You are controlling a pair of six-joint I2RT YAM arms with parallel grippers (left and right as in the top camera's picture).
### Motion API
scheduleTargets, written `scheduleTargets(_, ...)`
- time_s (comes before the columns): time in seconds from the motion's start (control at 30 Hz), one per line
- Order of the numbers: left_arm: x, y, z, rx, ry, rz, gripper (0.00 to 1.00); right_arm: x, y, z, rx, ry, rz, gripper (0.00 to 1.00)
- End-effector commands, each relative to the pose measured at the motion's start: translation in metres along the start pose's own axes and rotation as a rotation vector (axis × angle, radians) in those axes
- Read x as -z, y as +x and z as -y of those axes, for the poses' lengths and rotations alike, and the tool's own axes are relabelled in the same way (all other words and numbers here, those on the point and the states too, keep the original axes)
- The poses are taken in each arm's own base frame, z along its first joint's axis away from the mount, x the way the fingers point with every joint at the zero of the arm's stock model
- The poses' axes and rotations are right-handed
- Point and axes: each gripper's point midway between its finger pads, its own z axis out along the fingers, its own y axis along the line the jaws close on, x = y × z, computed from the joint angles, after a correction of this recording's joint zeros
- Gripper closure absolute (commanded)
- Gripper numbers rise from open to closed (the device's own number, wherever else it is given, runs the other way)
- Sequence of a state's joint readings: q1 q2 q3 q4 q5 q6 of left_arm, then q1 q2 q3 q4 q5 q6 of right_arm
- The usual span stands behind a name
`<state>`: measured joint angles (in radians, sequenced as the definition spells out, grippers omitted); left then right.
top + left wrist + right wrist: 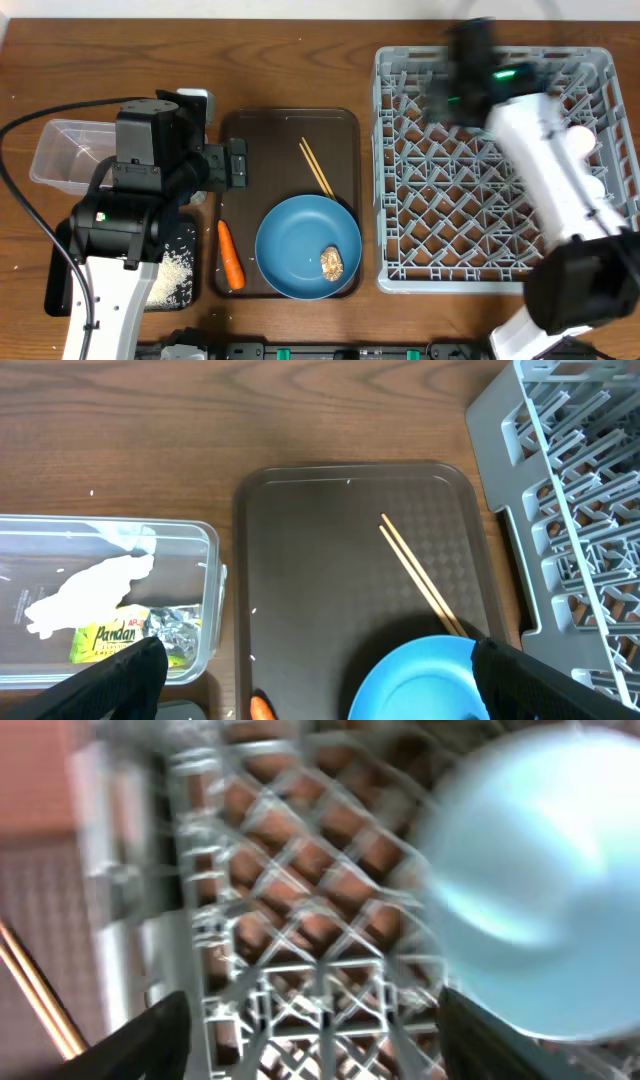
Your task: Sort waste into correct bins and load items into the dishwasher rack
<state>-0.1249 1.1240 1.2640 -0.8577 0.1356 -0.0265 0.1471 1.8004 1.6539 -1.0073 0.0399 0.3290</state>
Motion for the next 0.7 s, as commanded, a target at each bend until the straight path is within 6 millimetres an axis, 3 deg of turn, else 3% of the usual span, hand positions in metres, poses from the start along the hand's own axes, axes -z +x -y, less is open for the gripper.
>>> scheduleTargets(0.0,0.005,-0.006,0.001,0.007,0.007,0.017,0.02,0.013,-0.01,0.025,-0.275,-0.187,-0.055,0.38)
scheduleTargets(0.13,0.005,-0.007,0.001,0.007,0.007,0.017,0.02,0.016,-0.02,0.078,-0.44,-0.187,-0.044,0.43)
scheduleTargets(0.3,0.005,-0.006,0.001,0.007,0.007,0.017,0.02,0.013,-0.021,0.111,-0.54,-0.123,-0.029,0.43)
scheduleTargets(0.67,0.005,-0.007,0.001,0.007,0.007,0.017,0.02,-0.032,0.0,0.127,-0.644,-0.034,-0.098,0.49)
